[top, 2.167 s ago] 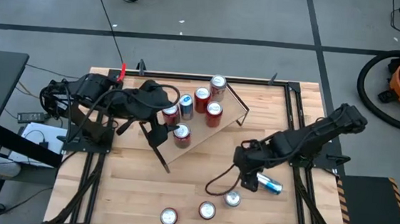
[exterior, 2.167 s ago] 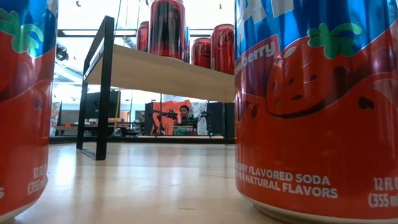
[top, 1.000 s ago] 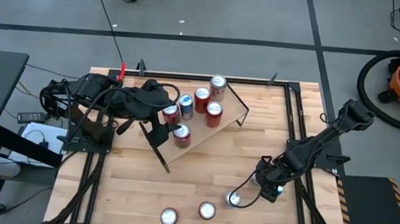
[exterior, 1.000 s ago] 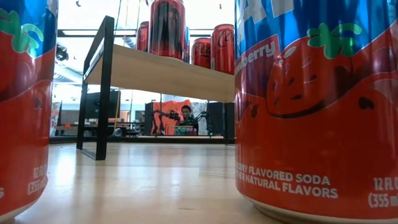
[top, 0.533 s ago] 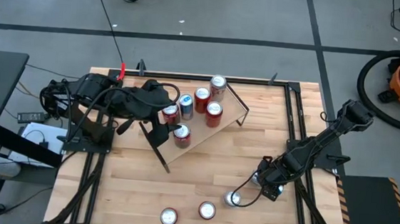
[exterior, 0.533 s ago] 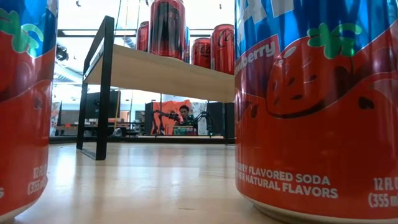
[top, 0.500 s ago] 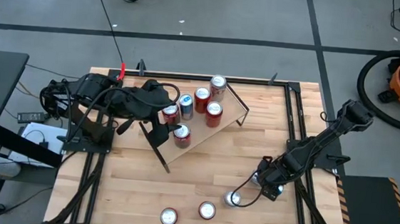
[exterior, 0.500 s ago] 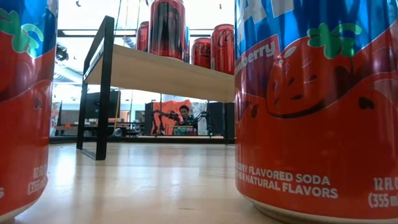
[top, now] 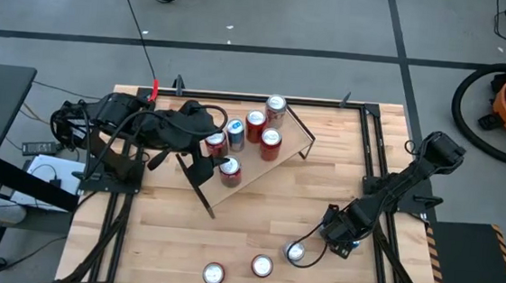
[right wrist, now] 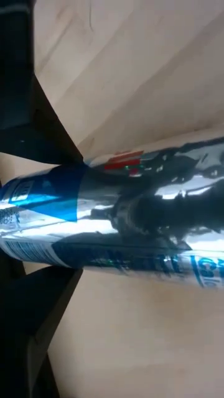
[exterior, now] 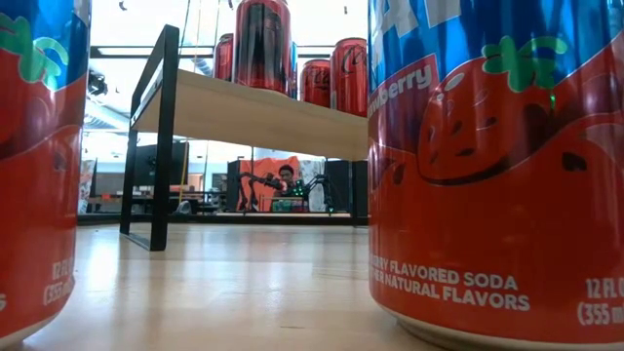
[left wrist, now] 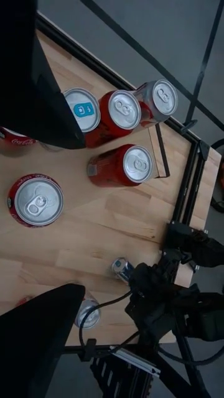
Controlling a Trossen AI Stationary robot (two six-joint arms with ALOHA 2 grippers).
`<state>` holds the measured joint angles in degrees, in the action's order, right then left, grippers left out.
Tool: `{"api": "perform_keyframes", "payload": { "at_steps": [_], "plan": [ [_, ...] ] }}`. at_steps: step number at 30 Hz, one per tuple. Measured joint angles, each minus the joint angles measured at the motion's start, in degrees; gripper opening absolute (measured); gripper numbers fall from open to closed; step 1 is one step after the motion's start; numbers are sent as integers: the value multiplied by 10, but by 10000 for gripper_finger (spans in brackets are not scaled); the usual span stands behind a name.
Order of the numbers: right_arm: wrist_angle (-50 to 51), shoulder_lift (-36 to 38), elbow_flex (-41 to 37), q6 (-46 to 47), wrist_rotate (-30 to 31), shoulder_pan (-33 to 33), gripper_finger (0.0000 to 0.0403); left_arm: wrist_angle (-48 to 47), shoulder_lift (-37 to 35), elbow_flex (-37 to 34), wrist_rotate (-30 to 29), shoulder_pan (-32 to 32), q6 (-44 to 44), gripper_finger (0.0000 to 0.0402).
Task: Place canned beverage on shelf
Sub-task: Put the blue soda can on the shelf aligned with the other blue soda can
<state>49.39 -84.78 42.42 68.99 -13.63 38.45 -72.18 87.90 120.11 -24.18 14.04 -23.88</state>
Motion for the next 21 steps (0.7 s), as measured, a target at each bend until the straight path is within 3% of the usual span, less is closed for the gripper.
{"api": "perform_keyframes", "payload": {
  "at_steps": [6, 21],
  "plan": [
    [-9, 12, -1, 5, 23, 1, 255, 3, 0, 0, 0, 0, 6, 385],
    [-27, 100, 20, 6, 228, 0, 249, 142, 37, -5, 84, -1, 38, 385]
  ]
}}
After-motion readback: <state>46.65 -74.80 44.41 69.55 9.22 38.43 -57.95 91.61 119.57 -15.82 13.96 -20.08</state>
